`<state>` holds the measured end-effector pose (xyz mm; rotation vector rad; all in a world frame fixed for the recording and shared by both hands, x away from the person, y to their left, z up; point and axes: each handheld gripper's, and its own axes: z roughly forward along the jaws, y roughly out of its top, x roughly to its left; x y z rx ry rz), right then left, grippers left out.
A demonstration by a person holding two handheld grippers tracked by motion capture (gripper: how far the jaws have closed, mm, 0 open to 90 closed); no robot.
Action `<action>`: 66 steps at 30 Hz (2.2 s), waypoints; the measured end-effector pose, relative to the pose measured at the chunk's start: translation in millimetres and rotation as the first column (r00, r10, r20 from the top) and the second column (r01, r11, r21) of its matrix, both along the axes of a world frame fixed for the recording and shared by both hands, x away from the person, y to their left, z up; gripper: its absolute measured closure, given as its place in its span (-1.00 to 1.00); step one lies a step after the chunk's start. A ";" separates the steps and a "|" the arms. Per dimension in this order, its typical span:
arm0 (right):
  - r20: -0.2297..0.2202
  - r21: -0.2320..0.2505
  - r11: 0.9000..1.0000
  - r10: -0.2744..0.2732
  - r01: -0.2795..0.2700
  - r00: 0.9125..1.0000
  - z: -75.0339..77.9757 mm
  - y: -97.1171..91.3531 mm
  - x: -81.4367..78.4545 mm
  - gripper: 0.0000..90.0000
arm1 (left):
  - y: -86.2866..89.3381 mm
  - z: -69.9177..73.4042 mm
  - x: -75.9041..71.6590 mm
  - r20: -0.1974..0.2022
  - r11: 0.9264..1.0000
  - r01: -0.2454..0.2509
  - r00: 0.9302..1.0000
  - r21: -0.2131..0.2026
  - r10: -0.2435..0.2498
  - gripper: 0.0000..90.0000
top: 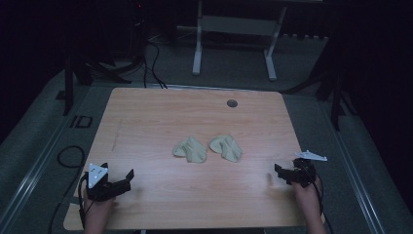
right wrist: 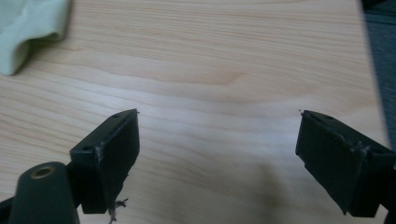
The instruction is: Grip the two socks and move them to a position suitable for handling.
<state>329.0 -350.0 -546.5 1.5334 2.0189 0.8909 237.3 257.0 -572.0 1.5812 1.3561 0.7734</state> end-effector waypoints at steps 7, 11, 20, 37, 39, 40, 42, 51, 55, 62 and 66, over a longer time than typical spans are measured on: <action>-0.028 0.015 0.996 0.084 -0.084 0.996 6.1 25.2 13.1 -0.69 | -2.1 -2.1 1.8 -0.071 1.000 -0.024 0.997 0.015 0.025 -0.98; -0.069 0.016 0.991 0.132 -0.131 0.989 4.2 45.4 17.8 -0.67 | -1.2 0.5 2.1 -0.099 0.999 -0.024 0.995 -0.022 0.022 -0.98; -0.076 0.044 0.979 0.200 -0.197 0.977 6.7 85.7 29.8 -0.71 | -4.5 -0.1 2.4 -0.105 1.000 0.003 0.994 -0.012 -0.005 -0.98; -0.072 0.030 0.961 0.275 -0.273 0.959 17.5 153.4 65.2 -0.52 | -7.9 -1.7 3.9 -0.129 0.999 0.036 0.991 0.002 -0.035 -0.98; -0.070 0.008 0.960 0.281 -0.281 0.957 17.8 162.1 69.6 -0.52 | -8.5 -1.7 4.1 -0.130 0.999 0.039 0.991 0.007 -0.038 -0.98; -0.071 0.002 0.959 0.283 -0.284 0.956 17.5 164.7 71.4 -0.52 | -8.8 -1.7 4.1 -0.130 0.999 0.041 0.991 0.007 -0.040 -0.98; -0.079 -0.007 0.957 0.289 -0.290 0.954 16.5 171.5 77.2 -0.52 | -9.3 -1.2 3.9 -0.134 0.999 0.042 0.990 0.004 -0.041 -0.98; -0.103 -0.048 0.961 0.265 -0.271 0.959 6.6 194.4 98.8 -0.52 | -17.0 2.9 1.8 -0.120 0.997 0.068 0.991 0.021 -0.065 -0.98; -0.124 -0.088 0.960 0.253 -0.265 0.959 -1.8 198.8 103.9 -0.50 | -15.7 2.1 2.2 -0.122 0.998 0.069 0.990 0.016 -0.066 -0.98; -0.108 -0.104 0.963 0.236 -0.247 0.966 -8.8 198.5 100.6 -0.36 | -16.4 2.5 2.3 -0.129 0.997 0.077 0.988 -0.016 -0.079 -0.98; -0.100 -0.108 0.966 0.224 -0.234 0.970 -6.8 197.4 98.3 -0.02 | -18.6 2.2 2.2 -0.132 0.996 0.084 0.988 -0.008 -0.084 -0.98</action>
